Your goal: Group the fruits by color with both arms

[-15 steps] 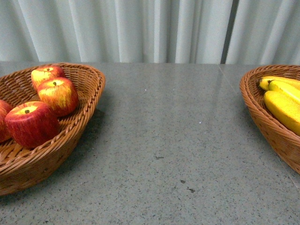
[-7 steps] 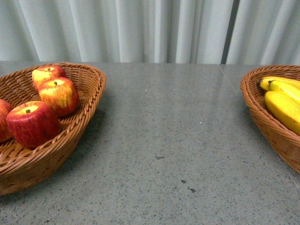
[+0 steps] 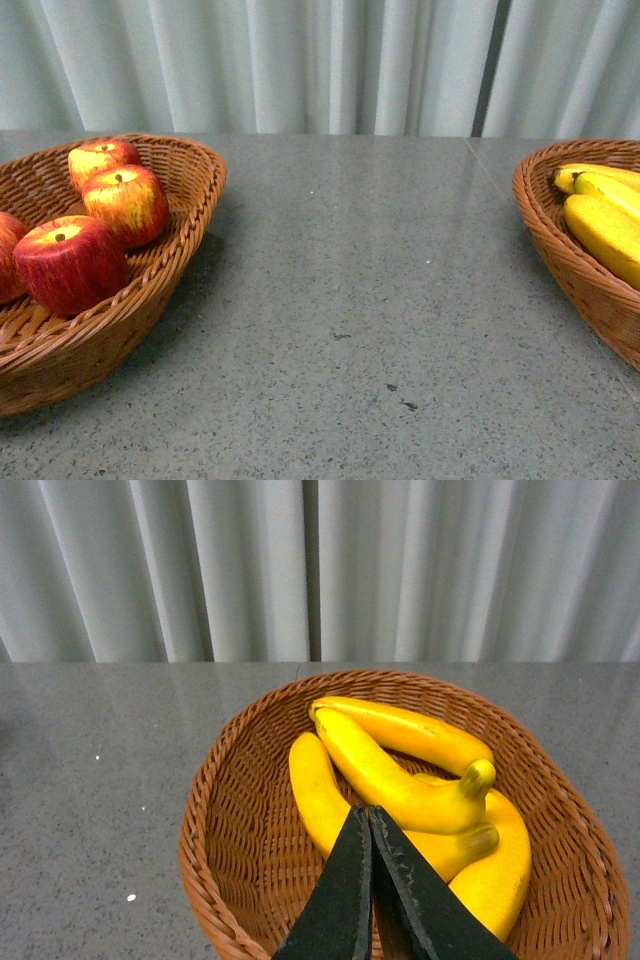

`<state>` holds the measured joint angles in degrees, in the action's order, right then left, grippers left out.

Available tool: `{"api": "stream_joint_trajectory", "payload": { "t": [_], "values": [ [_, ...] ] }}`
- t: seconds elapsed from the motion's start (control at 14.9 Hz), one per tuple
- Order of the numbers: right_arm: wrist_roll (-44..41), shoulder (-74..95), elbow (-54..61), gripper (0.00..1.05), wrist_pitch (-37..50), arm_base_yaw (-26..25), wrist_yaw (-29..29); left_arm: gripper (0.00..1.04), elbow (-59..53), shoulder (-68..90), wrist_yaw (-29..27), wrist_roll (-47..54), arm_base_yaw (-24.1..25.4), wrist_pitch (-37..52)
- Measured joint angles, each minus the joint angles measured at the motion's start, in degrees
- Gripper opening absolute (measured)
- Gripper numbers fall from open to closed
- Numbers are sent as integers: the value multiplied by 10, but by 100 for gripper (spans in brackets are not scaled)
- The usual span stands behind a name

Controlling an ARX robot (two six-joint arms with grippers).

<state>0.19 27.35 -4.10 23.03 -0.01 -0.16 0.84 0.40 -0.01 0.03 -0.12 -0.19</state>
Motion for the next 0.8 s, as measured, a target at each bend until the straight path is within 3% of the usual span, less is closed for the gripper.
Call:
{"api": "stream_joint_trajectory", "payload": {
  "t": [0.8],
  "values": [
    [0,-141,34,2,-98,0,0,98,0,0,0,0,0,0]
  ]
}}
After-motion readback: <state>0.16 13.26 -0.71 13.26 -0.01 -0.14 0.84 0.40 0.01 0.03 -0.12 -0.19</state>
